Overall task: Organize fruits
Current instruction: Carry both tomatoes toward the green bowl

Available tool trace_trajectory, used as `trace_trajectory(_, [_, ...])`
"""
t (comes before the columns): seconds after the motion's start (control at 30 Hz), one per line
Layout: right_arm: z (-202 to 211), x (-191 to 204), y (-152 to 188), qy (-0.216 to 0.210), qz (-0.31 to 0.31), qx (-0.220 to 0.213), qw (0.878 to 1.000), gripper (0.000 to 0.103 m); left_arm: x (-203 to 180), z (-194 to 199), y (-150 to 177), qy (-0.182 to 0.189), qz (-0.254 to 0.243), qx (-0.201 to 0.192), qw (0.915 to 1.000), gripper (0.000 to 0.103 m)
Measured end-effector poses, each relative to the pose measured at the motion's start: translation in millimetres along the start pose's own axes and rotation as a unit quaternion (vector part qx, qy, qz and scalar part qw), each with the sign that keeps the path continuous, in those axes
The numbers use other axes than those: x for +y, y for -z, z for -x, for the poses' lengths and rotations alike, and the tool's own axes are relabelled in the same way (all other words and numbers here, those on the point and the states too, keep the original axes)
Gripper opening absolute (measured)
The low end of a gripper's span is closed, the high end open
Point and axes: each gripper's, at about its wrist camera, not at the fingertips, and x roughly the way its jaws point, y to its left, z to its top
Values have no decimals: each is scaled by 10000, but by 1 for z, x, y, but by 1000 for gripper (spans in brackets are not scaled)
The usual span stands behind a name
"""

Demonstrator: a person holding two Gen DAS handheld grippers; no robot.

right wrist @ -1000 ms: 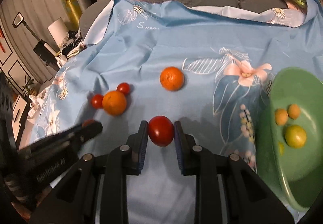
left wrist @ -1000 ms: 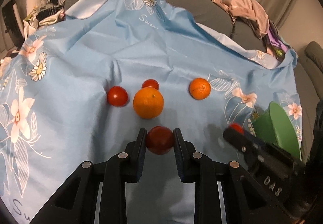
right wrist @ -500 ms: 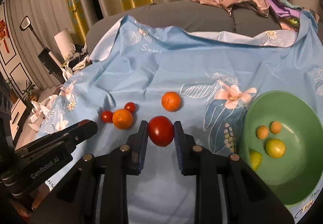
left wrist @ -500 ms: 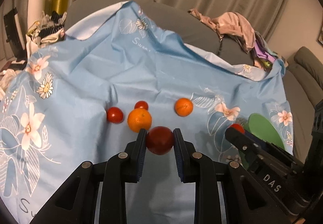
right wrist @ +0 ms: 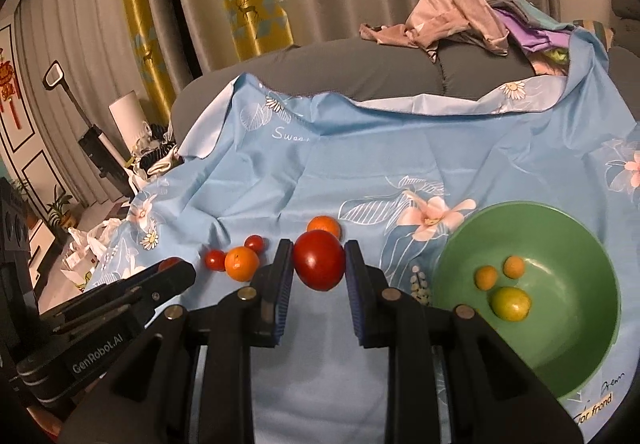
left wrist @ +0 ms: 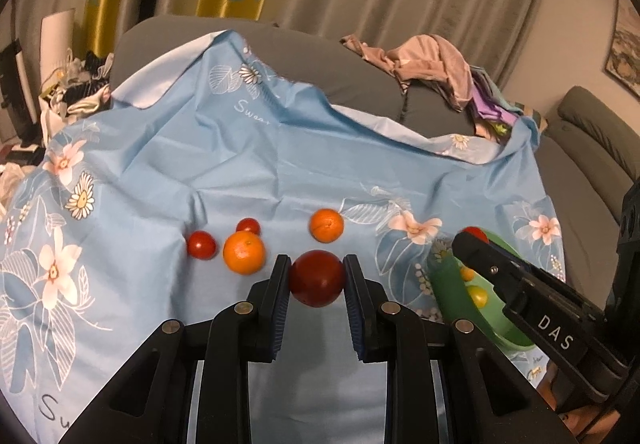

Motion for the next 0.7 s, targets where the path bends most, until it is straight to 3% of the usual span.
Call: trace_trajectory(0.7, [21,-12,1,-134,-263,-234,9993,27,-18,12,5,121,-113,-96,9998,26])
